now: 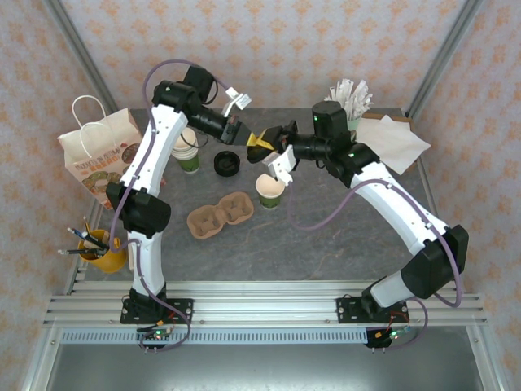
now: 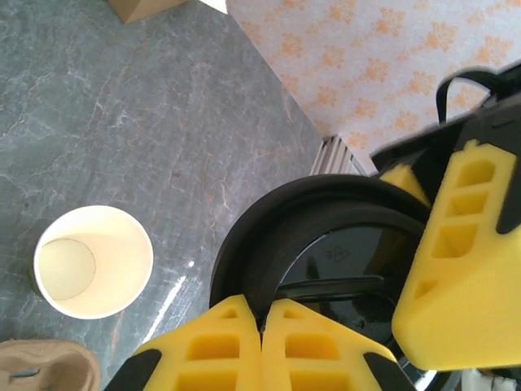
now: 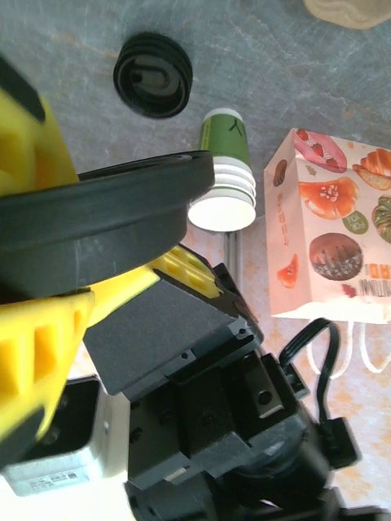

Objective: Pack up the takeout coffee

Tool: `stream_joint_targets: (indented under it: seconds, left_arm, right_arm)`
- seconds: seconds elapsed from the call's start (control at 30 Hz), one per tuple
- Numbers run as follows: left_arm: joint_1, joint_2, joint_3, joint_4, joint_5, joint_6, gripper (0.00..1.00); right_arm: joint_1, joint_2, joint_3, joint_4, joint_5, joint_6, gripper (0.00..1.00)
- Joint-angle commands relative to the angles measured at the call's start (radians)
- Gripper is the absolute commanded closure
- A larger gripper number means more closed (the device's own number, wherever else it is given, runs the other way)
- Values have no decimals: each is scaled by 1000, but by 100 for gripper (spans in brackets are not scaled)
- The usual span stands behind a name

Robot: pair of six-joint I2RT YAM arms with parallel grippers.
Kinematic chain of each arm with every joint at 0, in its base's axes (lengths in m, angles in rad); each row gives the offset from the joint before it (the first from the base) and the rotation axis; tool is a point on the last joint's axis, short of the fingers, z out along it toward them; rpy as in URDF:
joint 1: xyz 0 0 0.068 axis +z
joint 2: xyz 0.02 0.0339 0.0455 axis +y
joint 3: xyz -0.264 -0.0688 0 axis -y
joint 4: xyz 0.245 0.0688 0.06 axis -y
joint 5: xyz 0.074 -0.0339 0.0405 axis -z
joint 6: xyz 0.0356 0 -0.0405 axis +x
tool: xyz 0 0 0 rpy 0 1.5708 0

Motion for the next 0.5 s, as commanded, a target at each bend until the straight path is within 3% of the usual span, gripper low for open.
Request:
stream_joint_targets:
  seconds: [0.0,0.17,0.27,0.33,0.4,0.47]
  left_arm:
    - [-6,-79,-73,170,-159,-124,100]
    - [-19,-162,-223,330,-482,-329,100]
    - [-53,-198,-292,368,-640,-428,100]
    - [-103,-193,-306,351,-768,-511,100]
    - [-168,-171,-291,314,-840,-557,100]
    - [-245,-157,-286,299,-923,-601,100]
  right_arm:
    - [5,-26,3,43,103,357,0]
    - [-2,-101,-36,-17,379,945,1]
    - [-24,-175,-117,26,470,1219,1]
    - [-45,-213,-187,109,691,1569,0]
    - [-109,-210,-173,4,861,1941,0]
    - [-227,-185,-139,-136,683,2161,0]
